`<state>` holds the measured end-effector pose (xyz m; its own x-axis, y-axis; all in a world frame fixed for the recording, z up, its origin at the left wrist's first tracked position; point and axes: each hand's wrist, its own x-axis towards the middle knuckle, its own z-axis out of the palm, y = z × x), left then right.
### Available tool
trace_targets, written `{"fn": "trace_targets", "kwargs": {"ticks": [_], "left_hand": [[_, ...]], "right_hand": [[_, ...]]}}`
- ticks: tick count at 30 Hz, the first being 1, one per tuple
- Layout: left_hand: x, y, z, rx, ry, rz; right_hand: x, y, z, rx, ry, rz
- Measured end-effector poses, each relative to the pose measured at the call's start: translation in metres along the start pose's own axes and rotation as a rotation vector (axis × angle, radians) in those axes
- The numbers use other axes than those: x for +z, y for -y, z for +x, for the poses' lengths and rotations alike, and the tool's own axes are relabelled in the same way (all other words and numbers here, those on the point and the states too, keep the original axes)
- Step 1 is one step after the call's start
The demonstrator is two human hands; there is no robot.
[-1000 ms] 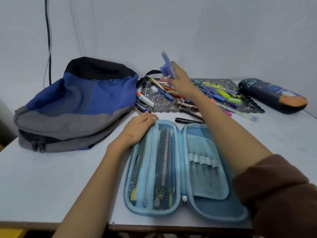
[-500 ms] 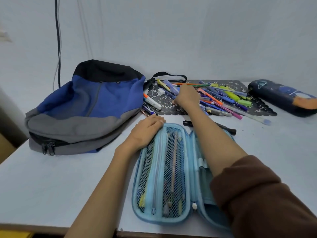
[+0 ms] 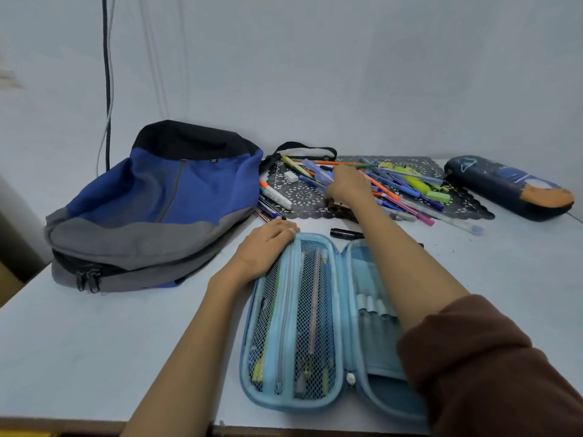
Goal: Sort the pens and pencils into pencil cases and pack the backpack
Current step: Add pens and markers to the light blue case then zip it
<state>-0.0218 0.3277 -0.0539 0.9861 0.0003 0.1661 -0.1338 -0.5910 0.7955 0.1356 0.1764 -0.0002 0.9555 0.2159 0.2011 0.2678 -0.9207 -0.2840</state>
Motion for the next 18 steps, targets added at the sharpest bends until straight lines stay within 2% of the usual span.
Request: {"fn": "trace_targets", "kwargs": {"ticks": [2,7,10,14,18], "left_hand": [[0.0,0.001,0.0,-0.001,0.003,-0.012],[0.0,0.003,0.001,0.0,-0.011,-0.053],[0.0,0.004,0.0,-0.002,-0.02,-0.084],[-0.002,0.001,-0.004,0.009,-0.047,-0.117],[-0.004,-0.003,-0.01,0.05,-0.081,-0.163]], "right_hand": [[-0.013,-0.005,-0.001,0.002,-0.003,0.125],[-0.049,-0.017,-0.014,0.005,-0.152,0.749],[-0.071,-0.023,-0.03,-0.02,-0.082,1.049],[-0.089,-0.035,-0.053,-0.047,0.008,1.216],[-0.096,-0.046,-0.075,0.0,-0.013,1.288]]}}
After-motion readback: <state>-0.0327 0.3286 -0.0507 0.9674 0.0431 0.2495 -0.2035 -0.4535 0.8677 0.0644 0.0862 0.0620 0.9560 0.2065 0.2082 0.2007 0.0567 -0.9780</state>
